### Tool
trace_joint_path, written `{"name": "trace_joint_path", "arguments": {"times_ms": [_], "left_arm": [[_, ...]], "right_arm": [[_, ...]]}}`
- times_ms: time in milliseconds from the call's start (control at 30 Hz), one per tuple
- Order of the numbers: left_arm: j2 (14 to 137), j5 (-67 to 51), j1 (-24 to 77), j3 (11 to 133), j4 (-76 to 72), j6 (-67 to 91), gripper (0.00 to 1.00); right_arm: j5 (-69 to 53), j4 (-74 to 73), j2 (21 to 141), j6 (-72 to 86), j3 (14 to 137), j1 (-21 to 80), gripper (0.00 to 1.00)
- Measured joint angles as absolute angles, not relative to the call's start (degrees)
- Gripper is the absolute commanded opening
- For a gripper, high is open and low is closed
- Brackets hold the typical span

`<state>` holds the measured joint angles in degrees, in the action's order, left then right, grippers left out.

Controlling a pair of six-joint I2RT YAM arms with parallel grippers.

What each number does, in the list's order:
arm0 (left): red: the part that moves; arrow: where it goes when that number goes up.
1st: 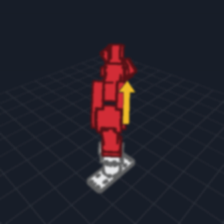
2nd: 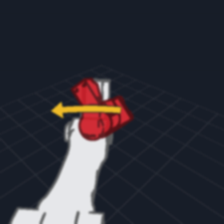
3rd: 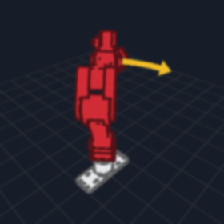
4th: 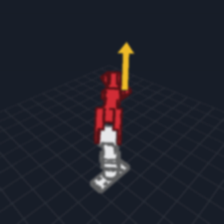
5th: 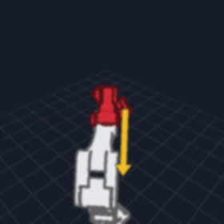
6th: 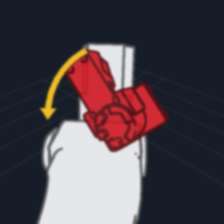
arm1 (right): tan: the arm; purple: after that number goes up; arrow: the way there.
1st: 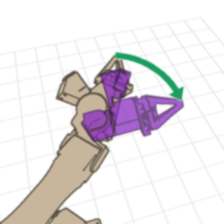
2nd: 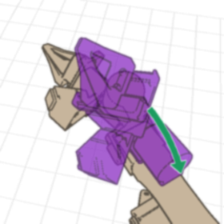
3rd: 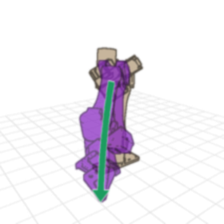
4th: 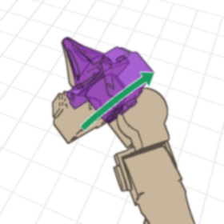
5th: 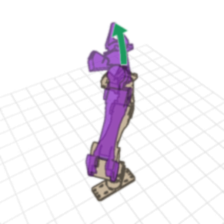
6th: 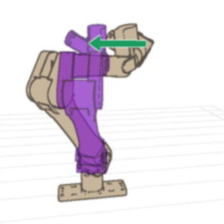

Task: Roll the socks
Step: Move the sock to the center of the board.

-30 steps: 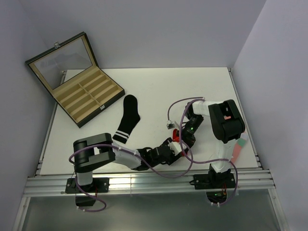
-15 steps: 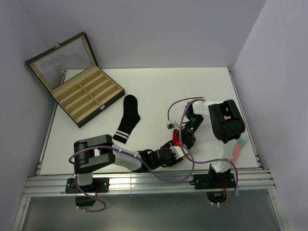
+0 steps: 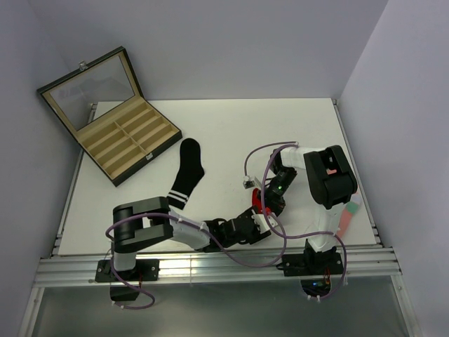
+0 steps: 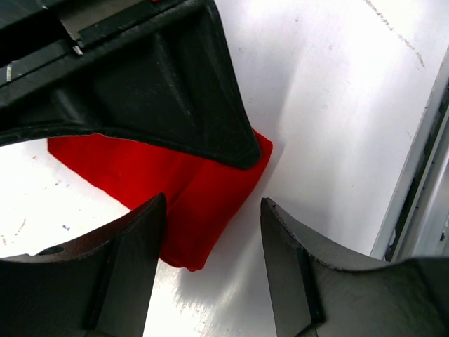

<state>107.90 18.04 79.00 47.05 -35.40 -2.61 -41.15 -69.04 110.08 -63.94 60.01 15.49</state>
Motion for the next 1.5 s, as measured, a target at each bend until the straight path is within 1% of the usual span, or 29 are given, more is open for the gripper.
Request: {"name": "trace_joint_path", "arguments": {"times_ms": [133, 233, 433, 567, 633, 733, 800, 1000, 1200, 1333, 1500], "left_arm": [[108.5, 17.4, 79.0, 47.0, -36.1, -2.6, 0.59], [108.7, 17.0, 79.0, 47.0, -36.8, -2.6, 0.53], [110.1, 15.2, 78.3, 47.6, -37.8, -2.2, 0.28], [110.6, 14.2, 78.2, 48.5, -37.6, -2.1, 0.18], [110.8, 13.7, 78.0, 49.1, -36.8, -1.4, 0.14], [110.9, 12.2, 77.4, 50.2, -35.2, 0.7, 0.11], [111.1, 10.8, 76.7, 51.0, -34.3, 2.3, 0.11], [111.3, 5.7, 74.1, 51.8, -33.5, 8.1, 0.11], [111.3, 0.4, 71.5, 53.8, -30.0, 14.4, 0.11], [111.3, -2.9, 71.1, 56.2, -25.4, 17.8, 0.11], [112.5, -7.5, 70.8, 59.7, -20.8, 21.6, 0.11]], "right_arm": [[-40.8, -69.1, 110.1, -63.7, 60.0, 15.5, 0.15], [-40.4, -69.3, 110.1, -63.6, 60.0, 15.5, 0.15], [-39.6, -69.5, 110.1, -63.1, 60.0, 15.4, 0.15], [-38.8, -69.5, 110.1, -62.2, 60.0, 15.1, 0.16], [-38.3, -69.5, 110.0, -61.4, 60.0, 14.9, 0.21], [-37.6, -68.9, 109.1, -59.7, 59.5, 14.7, 0.28], [-36.8, -68.1, 107.9, -58.6, 59.0, 14.6, 0.33], [-35.0, -64.2, 102.9, -55.0, 57.6, 13.7, 0.41], [-35.0, -60.9, 98.0, -52.1, 56.9, 11.9, 0.44], [-35.2, -57.1, 94.8, -49.6, 56.9, 9.6, 0.45], [-34.3, -52.6, 93.8, -46.3, 56.9, 5.0, 0.45]]}}
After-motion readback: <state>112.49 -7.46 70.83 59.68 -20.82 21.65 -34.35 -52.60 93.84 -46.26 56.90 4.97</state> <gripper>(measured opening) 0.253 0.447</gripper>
